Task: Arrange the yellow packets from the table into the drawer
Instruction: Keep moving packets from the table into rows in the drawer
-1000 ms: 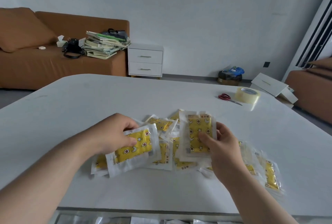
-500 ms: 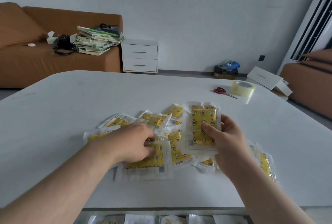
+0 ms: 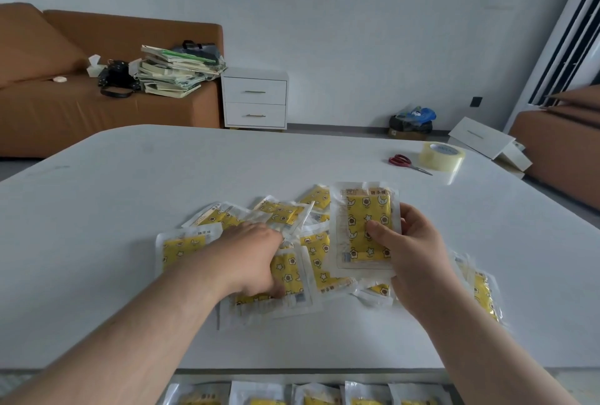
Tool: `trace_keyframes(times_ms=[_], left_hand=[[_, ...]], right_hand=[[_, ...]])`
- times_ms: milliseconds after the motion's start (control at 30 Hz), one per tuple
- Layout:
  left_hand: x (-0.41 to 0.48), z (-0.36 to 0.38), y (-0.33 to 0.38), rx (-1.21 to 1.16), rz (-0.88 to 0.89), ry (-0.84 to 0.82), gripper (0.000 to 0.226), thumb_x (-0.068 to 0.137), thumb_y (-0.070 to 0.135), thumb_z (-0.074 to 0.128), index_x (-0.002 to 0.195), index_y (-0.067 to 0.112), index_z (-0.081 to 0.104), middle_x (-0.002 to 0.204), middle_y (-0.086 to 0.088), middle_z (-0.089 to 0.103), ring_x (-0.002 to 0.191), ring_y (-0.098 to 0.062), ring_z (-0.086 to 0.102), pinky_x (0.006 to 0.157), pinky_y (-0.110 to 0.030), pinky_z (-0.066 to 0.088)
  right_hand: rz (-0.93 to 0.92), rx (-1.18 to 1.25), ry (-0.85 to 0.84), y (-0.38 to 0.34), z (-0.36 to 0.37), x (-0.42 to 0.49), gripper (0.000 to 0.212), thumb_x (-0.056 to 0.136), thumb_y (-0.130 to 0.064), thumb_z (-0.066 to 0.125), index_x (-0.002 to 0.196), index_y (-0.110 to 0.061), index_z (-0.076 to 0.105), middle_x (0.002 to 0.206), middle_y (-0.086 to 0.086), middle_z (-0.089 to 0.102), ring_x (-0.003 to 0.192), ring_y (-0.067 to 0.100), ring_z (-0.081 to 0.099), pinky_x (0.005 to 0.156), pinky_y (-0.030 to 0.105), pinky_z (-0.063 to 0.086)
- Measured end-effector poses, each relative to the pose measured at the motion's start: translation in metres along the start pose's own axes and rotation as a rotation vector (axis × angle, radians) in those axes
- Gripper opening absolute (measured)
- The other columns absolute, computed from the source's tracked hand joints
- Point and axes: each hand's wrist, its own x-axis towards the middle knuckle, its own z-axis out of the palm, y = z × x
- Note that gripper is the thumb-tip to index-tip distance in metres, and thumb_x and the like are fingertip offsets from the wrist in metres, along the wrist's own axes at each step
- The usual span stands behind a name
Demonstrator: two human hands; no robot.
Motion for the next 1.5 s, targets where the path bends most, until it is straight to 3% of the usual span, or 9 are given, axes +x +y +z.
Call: trace_keyframes(times_ms=[400,567,700,833,933,1067,1233,1400,1500], left_hand=[[-0.003,-0.008,0.001,0.022,-0.084,-0.046,0.094,0.057,0.067,0.075,0.137,0.031,0.039,0.136,0.005,0.050,0.128,-0.023,0.039,0.098,-0.035,0.033],[-0.004,-0.011,0.000,-0.065,-0.095,-0.028,0.054,0.062,0.059,0.077,0.091,0.024,0.049,0.087,0.009,0.048,0.098,-0.018,0.048,0.069,-0.028,0.037],[-0.009,-0.017,-0.007,-0.234,-0.087,0.033,0.041,0.076,0.049,0.073,0.089,0.023,0.043,0.079,0.013,0.042,0.076,-0.013,0.049,0.057,-0.027,0.034],[-0.017,-0.025,-0.014,-0.592,-0.116,0.118,0.030,0.086,0.039,0.066,0.073,0.021,0.045,0.073,0.006,0.049,0.067,-0.010,0.049,0.057,-0.026,0.034],[-0.031,-0.031,-0.015,-1.083,-0.201,0.137,0.015,0.093,0.025,0.061,0.104,0.016,0.058,0.100,0.012,0.056,0.107,-0.018,0.055,0.089,-0.026,0.037],[-0.051,-0.032,-0.012,-1.455,-0.200,-0.047,0.026,0.090,0.011,0.061,0.114,0.002,0.061,0.099,-0.015,0.073,0.096,-0.029,0.068,0.090,-0.045,0.052],[-0.072,-0.029,-0.004,-1.374,-0.031,-0.255,0.070,0.039,0.038,0.095,0.093,0.001,0.071,0.096,-0.022,0.073,0.084,-0.031,0.073,0.070,-0.037,0.060],[-0.086,-0.018,0.020,-1.092,0.116,-0.378,0.019,0.074,0.018,0.074,0.084,0.002,0.071,0.087,-0.020,0.074,0.076,-0.028,0.071,0.068,-0.035,0.058],[-0.093,-0.004,0.036,-0.877,0.167,-0.471,0.021,0.079,0.019,0.075,0.086,0.000,0.069,0.089,-0.022,0.072,0.074,-0.026,0.067,0.073,-0.042,0.055]], right_hand=[[0.009,-0.010,-0.012,0.003,0.004,-0.005,0.023,0.083,0.004,0.067,0.099,-0.013,0.068,0.092,0.010,0.076,0.086,0.031,0.074,0.081,0.055,0.057],[0.026,-0.013,-0.014,0.001,0.006,-0.007,0.022,0.084,0.004,0.067,0.099,-0.012,0.068,0.091,0.009,0.077,0.085,0.030,0.074,0.080,0.055,0.058],[0.032,0.002,-0.018,0.000,0.005,-0.011,0.021,0.085,0.003,0.066,0.099,-0.012,0.068,0.091,0.010,0.077,0.086,0.030,0.074,0.082,0.053,0.057],[0.057,0.073,0.001,-0.005,0.005,-0.016,0.020,0.088,0.001,0.063,0.100,-0.014,0.066,0.087,0.007,0.077,0.084,0.030,0.074,0.074,0.048,0.059],[0.118,0.144,-0.019,-0.014,0.001,-0.020,0.020,0.090,0.001,0.060,0.103,-0.012,0.066,0.094,0.011,0.075,0.082,0.030,0.073,0.070,0.046,0.058],[0.161,0.147,-0.081,-0.033,-0.013,-0.033,0.024,0.087,0.004,0.059,0.104,-0.011,0.068,0.094,0.015,0.075,0.078,0.033,0.072,0.067,0.046,0.058],[0.155,-0.033,-0.240,-0.048,-0.049,-0.063,0.030,0.072,0.003,0.066,0.102,0.001,0.067,0.089,0.020,0.074,0.071,0.032,0.072,0.067,0.045,0.061],[0.282,-0.315,-0.450,-0.045,-0.101,-0.081,0.032,0.068,0.004,0.076,0.099,0.000,0.069,0.097,0.025,0.072,0.081,0.036,0.071,0.073,0.045,0.060],[0.370,-0.555,-0.606,-0.036,-0.122,-0.087,0.024,0.072,0.004,0.076,0.095,-0.005,0.072,0.099,0.021,0.073,0.087,0.033,0.071,0.081,0.043,0.059]])
